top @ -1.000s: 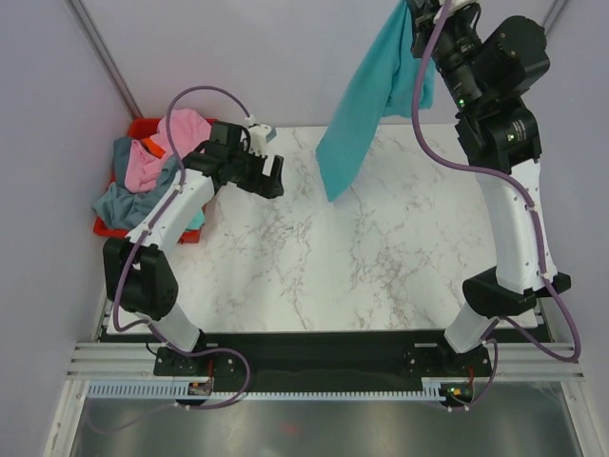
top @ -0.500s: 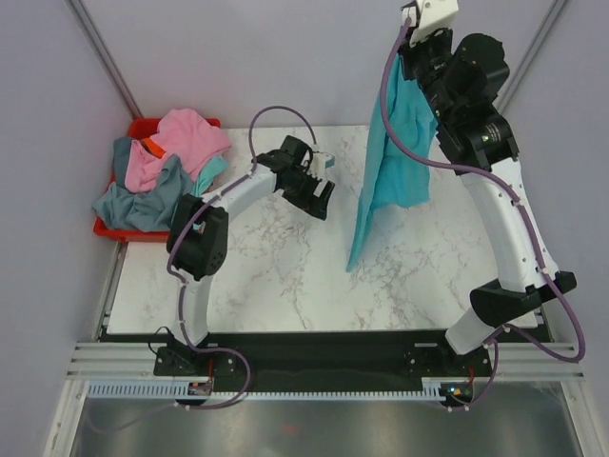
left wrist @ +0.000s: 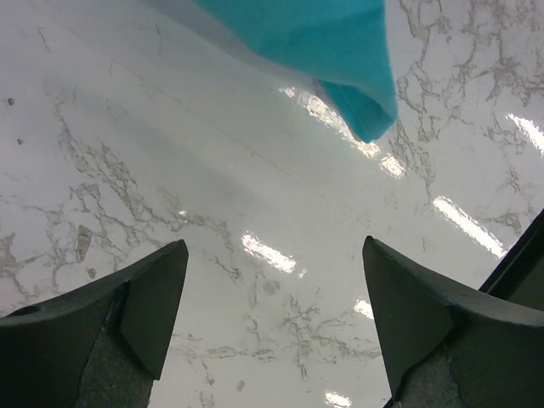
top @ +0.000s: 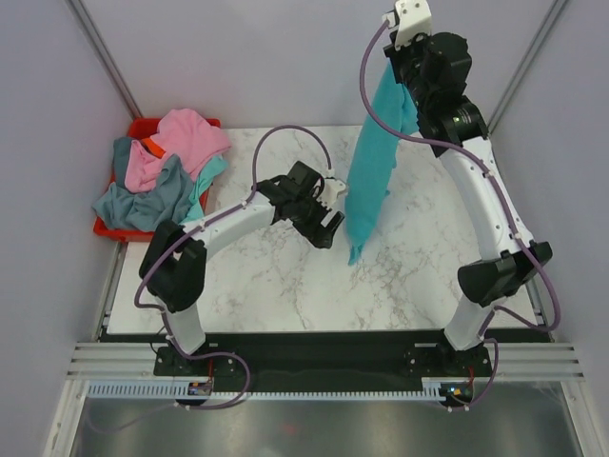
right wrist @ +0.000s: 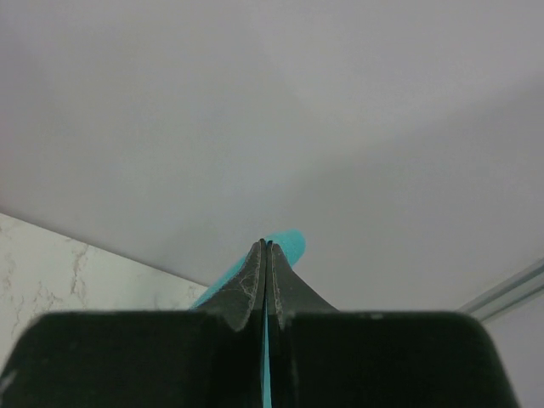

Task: Fold and stack the t-shirts
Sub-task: Flatten the tshirt out

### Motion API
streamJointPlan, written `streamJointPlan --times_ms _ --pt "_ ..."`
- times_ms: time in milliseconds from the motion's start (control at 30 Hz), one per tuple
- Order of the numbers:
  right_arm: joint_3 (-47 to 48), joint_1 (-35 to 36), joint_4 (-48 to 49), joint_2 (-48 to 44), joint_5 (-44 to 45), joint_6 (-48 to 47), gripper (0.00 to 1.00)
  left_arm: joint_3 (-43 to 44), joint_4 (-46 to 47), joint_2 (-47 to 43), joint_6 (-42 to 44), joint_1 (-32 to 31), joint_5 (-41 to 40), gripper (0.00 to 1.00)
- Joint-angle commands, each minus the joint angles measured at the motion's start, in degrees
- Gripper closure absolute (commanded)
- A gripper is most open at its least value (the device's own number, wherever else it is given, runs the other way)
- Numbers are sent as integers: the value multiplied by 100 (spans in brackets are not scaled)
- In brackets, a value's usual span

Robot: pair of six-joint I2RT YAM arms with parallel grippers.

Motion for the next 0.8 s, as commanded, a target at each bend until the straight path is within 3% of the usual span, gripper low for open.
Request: streamJointPlan --times_ms 0,267,600,733,767 --pt "233 -265 271 409 15 209 100 60 310 37 27 -125 -65 9" --pt "462 -642 324 911 15 367 100 1132 302 1240 80 -915 -670 10" --pt "128 -863 298 639 -47 560 100 1713 258 2024 97 -1022 -926 18" --pt "49 -898 280 560 -55 604 100 1775 258 2148 159 -1013 -1023 45" --pt "31 -906 280 551 -55 613 100 1766 266 2122 176 -1022 -1066 63"
